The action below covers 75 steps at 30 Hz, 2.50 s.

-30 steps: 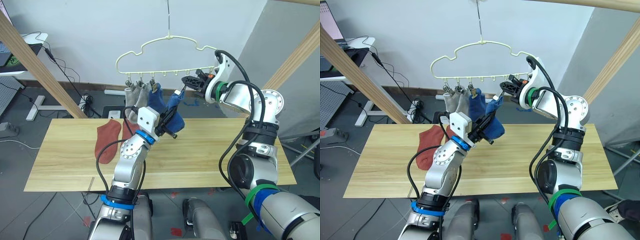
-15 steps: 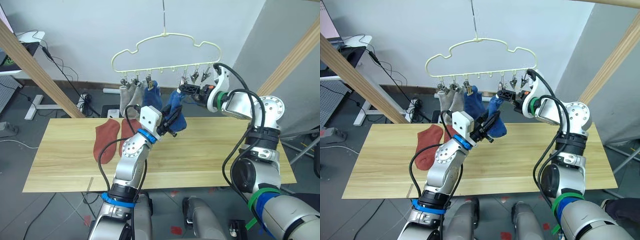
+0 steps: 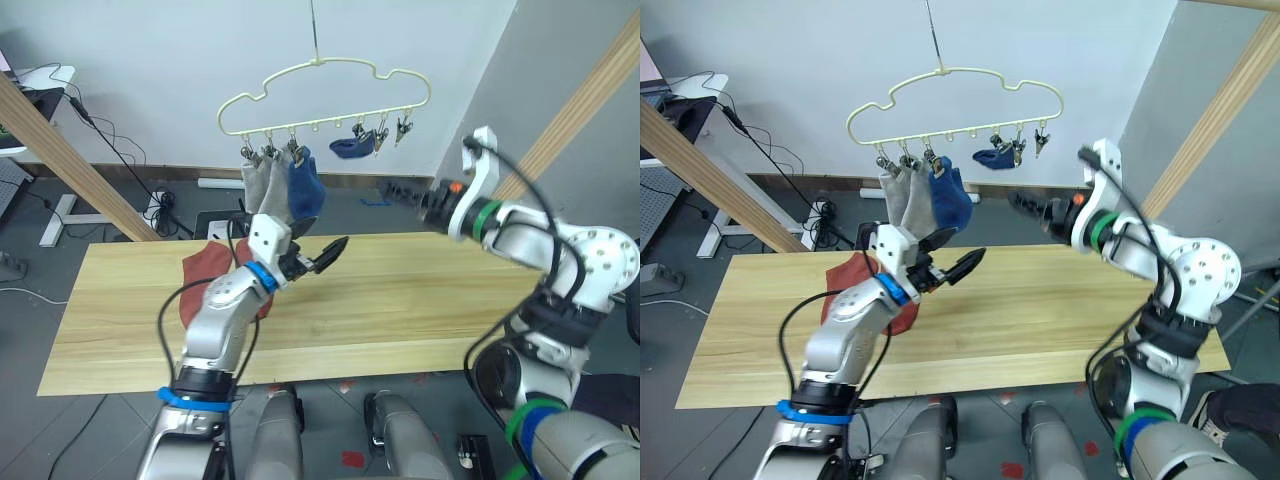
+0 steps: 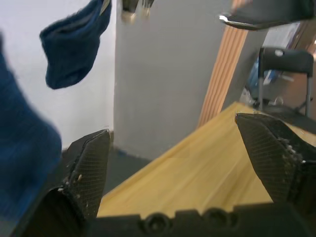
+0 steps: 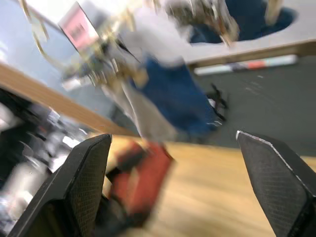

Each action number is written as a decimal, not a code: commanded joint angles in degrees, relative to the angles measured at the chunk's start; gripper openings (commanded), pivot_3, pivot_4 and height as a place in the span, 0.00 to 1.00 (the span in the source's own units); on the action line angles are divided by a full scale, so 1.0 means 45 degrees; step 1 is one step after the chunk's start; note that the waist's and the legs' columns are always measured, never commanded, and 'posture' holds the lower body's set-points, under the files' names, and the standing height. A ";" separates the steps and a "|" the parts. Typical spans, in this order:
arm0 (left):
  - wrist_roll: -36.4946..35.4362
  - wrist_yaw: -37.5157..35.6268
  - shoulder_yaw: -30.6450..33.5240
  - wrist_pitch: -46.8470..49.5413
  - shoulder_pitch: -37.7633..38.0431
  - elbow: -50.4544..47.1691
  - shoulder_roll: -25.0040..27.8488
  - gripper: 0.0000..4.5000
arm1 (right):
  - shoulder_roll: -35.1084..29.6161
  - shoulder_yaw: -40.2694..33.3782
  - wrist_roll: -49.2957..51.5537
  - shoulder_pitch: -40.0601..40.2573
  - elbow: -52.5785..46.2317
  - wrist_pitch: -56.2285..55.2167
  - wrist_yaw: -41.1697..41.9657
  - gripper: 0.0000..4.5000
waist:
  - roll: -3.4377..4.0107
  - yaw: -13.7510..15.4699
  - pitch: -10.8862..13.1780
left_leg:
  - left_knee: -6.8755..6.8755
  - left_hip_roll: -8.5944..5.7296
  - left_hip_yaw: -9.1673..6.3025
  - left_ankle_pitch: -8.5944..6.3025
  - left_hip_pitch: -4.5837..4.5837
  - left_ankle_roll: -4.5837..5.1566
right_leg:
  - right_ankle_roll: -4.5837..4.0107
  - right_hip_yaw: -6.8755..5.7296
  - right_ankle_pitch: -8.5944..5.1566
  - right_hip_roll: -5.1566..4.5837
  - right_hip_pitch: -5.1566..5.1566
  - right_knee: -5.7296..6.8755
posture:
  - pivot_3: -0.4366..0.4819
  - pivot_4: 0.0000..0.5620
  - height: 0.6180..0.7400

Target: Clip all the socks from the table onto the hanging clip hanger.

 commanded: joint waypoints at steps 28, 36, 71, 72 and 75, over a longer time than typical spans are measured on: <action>-0.3219 0.2354 0.2521 0.4237 0.2124 -0.6947 0.1812 1.00 | 0.1612 0.5795 -0.9523 0.0331 0.4190 -1.3997 0.0119 0.35 | 0.0017 0.0242 0.0016 | 0.0008 0.0004 0.0007 0.0007 0.0022 -0.0015 | -0.0017 0.0009 0.0014 -0.0005 0.0007 0.0008 | 0.59 0.50 1.00; -0.3440 0.2515 0.2532 0.4247 0.2176 -0.7058 0.1925 1.00 | 0.2102 0.5194 -0.9847 -0.0669 0.6078 -1.5020 -0.0345 0.35 | 0.0018 0.0434 0.0016 | 0.0010 0.0003 0.0008 0.0007 0.0022 -0.0015 | -0.0035 0.0008 0.0024 -0.0006 0.0007 0.0009 | 0.59 0.50 1.00; -0.3746 0.2896 0.2691 0.4276 0.2298 -0.7223 0.1939 1.00 | 0.2658 0.4392 -1.0058 -0.2542 0.8757 -1.6047 -0.0978 0.35 | 0.0030 0.0531 0.0024 | 0.0009 0.0003 0.0005 0.0007 0.0024 -0.0014 | -0.0043 0.0003 0.0028 -0.0008 0.0008 0.0012 | 0.63 0.52 1.00; -0.3747 0.2905 0.2685 0.4278 0.2302 -0.7233 0.1936 1.00 | 0.2657 0.4379 -1.0063 -0.2560 0.8797 -1.6081 -0.0973 0.35 | 0.0030 0.0539 0.0024 | 0.0009 0.0003 0.0005 0.0006 0.0024 -0.0013 | -0.0043 0.0003 0.0028 -0.0008 0.0008 0.0012 | 0.63 0.52 1.00; -0.3740 0.2936 0.2680 0.4262 0.2310 -0.7231 0.1934 1.00 | 0.2634 0.4352 -1.0093 -0.2662 0.8985 -1.6221 -0.0985 0.35 | 0.0030 0.0551 0.0024 | 0.0009 0.0002 0.0005 0.0006 0.0023 -0.0013 | -0.0043 0.0002 0.0028 -0.0009 0.0009 0.0011 | 0.63 0.52 1.00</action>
